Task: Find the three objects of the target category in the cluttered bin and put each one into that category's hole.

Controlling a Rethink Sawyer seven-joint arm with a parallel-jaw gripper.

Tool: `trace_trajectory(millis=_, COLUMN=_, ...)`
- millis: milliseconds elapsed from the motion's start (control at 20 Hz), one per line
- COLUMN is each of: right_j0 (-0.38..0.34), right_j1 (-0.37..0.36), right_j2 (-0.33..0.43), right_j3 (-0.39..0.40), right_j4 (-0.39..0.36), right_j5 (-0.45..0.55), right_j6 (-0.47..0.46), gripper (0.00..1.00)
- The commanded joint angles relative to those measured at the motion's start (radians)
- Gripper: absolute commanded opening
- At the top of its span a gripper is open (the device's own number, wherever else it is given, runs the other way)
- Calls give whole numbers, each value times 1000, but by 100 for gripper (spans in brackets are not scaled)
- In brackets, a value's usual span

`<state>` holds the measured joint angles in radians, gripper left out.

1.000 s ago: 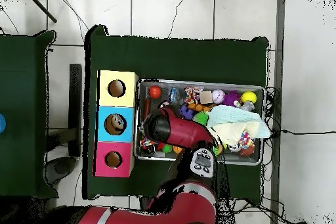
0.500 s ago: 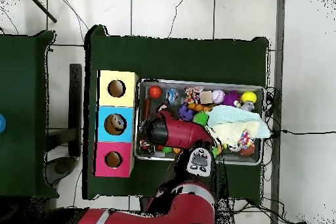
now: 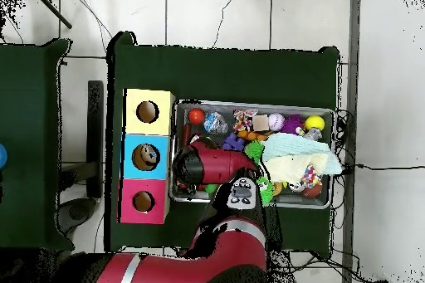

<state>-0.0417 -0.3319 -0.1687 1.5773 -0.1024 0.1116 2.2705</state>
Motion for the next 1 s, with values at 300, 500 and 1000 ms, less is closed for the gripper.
trace_trajectory(millis=300, right_j0=-13, right_j1=134, right_j2=156, right_j3=-200, right_j4=-152, right_j5=23, right_j6=-89, gripper=100)
trace_trajectory(millis=500, right_j0=8, right_j1=149, right_j2=148, right_j3=-236, right_j4=-172, right_j5=43, right_j6=-65, gripper=100)
trace_trajectory(millis=1000, right_j0=80, right_j1=172, right_j2=100, right_j3=-335, right_j4=-179, right_j5=95, right_j6=-2, gripper=100)
